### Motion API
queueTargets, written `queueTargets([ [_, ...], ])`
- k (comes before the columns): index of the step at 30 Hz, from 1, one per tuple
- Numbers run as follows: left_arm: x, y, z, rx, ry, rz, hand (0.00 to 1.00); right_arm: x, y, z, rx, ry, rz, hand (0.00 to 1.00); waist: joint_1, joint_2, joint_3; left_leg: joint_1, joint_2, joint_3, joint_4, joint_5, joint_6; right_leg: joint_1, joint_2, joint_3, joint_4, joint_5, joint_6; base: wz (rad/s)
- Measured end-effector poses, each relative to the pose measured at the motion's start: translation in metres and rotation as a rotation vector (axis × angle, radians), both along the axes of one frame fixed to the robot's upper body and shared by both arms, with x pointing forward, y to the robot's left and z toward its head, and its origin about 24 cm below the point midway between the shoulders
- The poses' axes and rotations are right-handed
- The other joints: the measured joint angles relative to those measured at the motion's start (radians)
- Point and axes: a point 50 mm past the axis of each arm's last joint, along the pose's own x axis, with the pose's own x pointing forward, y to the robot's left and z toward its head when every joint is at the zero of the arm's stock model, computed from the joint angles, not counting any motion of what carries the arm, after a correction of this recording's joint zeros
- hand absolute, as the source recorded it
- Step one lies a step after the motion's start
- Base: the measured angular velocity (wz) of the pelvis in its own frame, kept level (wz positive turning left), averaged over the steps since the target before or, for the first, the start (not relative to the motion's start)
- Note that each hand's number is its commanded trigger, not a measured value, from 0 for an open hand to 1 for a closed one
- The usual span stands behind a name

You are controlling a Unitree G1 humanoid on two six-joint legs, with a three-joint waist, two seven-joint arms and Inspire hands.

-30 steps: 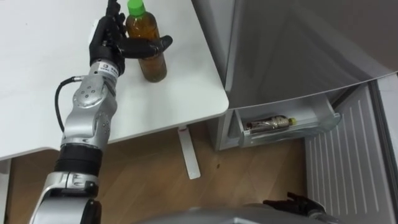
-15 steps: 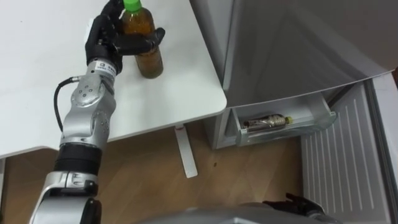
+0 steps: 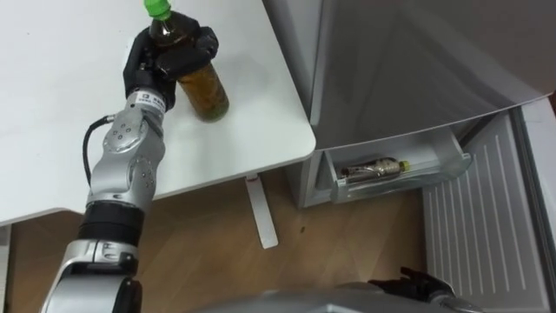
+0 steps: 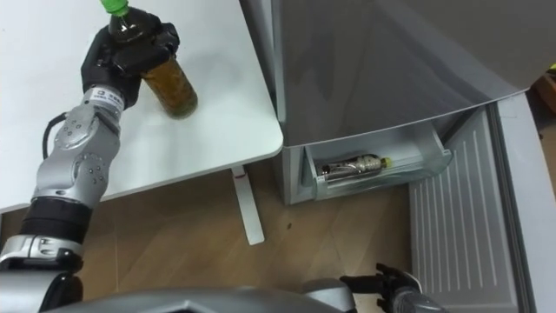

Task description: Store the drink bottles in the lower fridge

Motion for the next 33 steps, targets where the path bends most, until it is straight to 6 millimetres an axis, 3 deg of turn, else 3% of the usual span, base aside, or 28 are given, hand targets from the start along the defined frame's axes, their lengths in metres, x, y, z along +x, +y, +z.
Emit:
queueTargets([
  [11,0.001,-0.004,0.002,-0.003,-0.004,-0.014,1.00,0.002,0.002,0.000,-0.001,0.002,0.025,0.00,0.002,-0.005,-0.0011,-0.002,0.000,0.001,-0.006,0.000,0.000,-0.002,0.000,0.002,0.001,0.000,0.000,0.00],
  [15,0.002,-0.011,0.008,0.001,-0.016,-0.047,1.00,0.006,0.006,-0.001,0.007,-0.004,0.037,0.00,0.005,-0.018,-0.0087,-0.016,0.001,0.000,-0.001,0.000,0.000,-0.016,0.000,-0.004,0.001,0.000,0.000,0.00],
  [23,0.002,-0.049,0.032,0.000,-0.123,-0.217,1.00,0.016,0.012,0.000,0.010,-0.033,0.117,0.00,0.007,-0.031,-0.0080,-0.024,0.001,-0.003,-0.002,0.000,0.000,-0.022,0.000,0.001,-0.004,0.001,0.000,0.00],
  [33,-0.005,-0.083,0.037,-0.046,-0.156,-0.401,1.00,0.029,0.020,0.005,0.019,-0.118,0.177,0.00,0.010,-0.032,-0.0066,-0.042,0.001,0.010,-0.007,0.000,0.000,-0.047,-0.001,0.008,-0.002,0.001,0.000,-0.02],
])
